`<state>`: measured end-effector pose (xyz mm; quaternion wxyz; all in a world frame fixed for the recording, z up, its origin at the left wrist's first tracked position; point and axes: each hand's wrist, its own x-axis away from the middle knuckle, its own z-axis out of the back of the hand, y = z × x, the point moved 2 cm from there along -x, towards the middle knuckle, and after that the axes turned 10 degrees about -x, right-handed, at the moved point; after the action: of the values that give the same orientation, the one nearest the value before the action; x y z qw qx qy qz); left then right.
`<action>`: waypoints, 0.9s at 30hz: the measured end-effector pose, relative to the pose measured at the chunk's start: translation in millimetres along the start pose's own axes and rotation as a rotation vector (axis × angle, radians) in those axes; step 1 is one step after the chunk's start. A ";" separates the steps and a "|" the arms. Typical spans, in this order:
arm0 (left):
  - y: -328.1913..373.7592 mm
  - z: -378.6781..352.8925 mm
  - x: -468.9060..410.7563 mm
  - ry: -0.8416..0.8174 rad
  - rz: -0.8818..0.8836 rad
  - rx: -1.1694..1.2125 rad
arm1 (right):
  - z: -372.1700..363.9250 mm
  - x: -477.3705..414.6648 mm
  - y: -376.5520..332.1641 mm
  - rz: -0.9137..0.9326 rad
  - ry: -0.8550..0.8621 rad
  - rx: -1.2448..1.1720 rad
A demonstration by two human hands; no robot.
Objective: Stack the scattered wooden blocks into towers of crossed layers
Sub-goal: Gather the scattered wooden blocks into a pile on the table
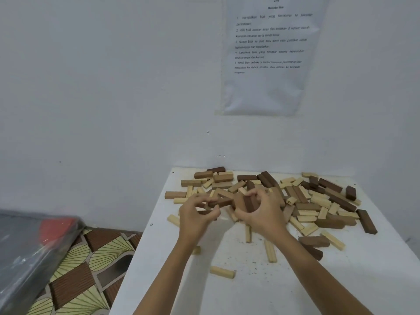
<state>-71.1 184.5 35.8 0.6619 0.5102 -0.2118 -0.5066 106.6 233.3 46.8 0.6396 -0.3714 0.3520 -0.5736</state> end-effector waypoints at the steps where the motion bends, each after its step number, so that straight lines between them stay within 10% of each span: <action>1: 8.1 -9.5 -4.1 0.001 -0.007 0.041 | 9.6 -5.6 3.6 0.005 0.024 -0.019; 14: 45.6 -124.7 -28.2 -0.139 0.165 0.242 | 63.0 -68.2 53.3 -0.142 0.052 -0.198; 27: 27.8 -72.5 3.1 -0.156 0.122 0.140 | 54.5 -7.0 26.2 0.089 0.063 -0.255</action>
<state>0.6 214.3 31.5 0.6360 0.5003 -0.3281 -0.4874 166.1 245.8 49.8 0.6007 -0.4154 0.4580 -0.5068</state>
